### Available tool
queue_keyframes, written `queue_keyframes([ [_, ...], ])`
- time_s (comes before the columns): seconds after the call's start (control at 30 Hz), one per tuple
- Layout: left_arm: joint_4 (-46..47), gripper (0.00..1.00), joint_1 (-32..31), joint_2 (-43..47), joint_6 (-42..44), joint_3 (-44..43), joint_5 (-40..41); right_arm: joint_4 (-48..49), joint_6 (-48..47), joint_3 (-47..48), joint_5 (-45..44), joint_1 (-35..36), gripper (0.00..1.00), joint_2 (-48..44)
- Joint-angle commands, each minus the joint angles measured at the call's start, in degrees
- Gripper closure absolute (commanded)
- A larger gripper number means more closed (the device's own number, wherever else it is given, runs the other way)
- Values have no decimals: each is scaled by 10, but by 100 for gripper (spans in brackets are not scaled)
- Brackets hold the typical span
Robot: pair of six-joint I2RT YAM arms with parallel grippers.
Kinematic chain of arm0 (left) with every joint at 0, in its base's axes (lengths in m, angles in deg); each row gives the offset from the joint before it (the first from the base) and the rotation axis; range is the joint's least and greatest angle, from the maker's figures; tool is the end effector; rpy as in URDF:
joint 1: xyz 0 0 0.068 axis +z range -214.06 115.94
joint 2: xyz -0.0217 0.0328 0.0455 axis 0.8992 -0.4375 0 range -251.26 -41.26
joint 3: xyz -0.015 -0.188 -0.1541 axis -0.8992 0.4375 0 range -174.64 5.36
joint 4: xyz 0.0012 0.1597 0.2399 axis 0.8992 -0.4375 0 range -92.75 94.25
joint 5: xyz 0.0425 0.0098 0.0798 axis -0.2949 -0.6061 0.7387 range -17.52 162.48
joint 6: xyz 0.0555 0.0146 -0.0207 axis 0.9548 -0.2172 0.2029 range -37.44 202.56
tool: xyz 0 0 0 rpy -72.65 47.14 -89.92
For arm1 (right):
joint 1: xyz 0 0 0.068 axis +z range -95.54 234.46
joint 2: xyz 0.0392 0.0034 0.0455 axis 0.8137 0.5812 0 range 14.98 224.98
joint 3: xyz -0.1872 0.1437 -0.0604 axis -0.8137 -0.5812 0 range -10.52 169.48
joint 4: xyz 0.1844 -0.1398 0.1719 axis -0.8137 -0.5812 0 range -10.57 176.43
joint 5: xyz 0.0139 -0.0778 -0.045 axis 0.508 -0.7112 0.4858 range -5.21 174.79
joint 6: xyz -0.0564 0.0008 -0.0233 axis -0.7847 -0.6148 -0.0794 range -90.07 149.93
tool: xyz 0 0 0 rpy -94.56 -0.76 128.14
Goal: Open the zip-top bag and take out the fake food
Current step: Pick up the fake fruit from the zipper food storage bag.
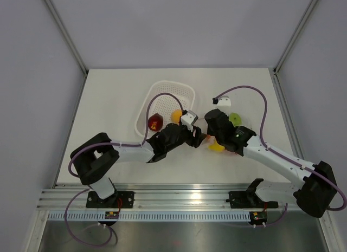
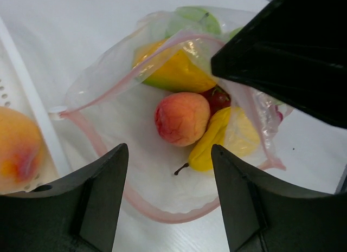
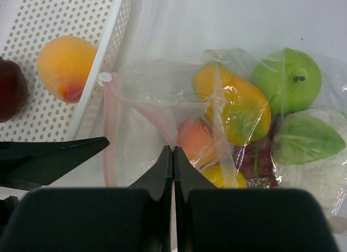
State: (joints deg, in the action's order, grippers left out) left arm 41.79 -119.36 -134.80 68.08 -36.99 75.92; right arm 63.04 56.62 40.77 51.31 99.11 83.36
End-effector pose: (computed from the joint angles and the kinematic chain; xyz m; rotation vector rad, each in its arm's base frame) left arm 0.2120 -0.3016 0.1431 0.6153 1.7809 -0.8008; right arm 0.2298 0.1916 0.2350 -0.0406 2.1430 0.0523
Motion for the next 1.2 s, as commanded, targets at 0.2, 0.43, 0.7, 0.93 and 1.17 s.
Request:
queue_keyframes([
  [0.2,111,34,-23,-61,-3,-49,24,34,20,-7,-12,5,100,-38],
  [0.43,118,27,-23,-96,-20,-65,33,45,29,-22,-12,5,100,-55],
  [0.7,115,26,-24,-140,-34,-86,24,56,40,-32,-5,6,100,-61],
  [0.93,105,25,-24,-168,-51,-99,22,65,44,-43,-5,5,100,-79],
  [1.17,112,25,-24,-186,-59,-110,-2,75,51,-53,-5,5,100,-95],
])
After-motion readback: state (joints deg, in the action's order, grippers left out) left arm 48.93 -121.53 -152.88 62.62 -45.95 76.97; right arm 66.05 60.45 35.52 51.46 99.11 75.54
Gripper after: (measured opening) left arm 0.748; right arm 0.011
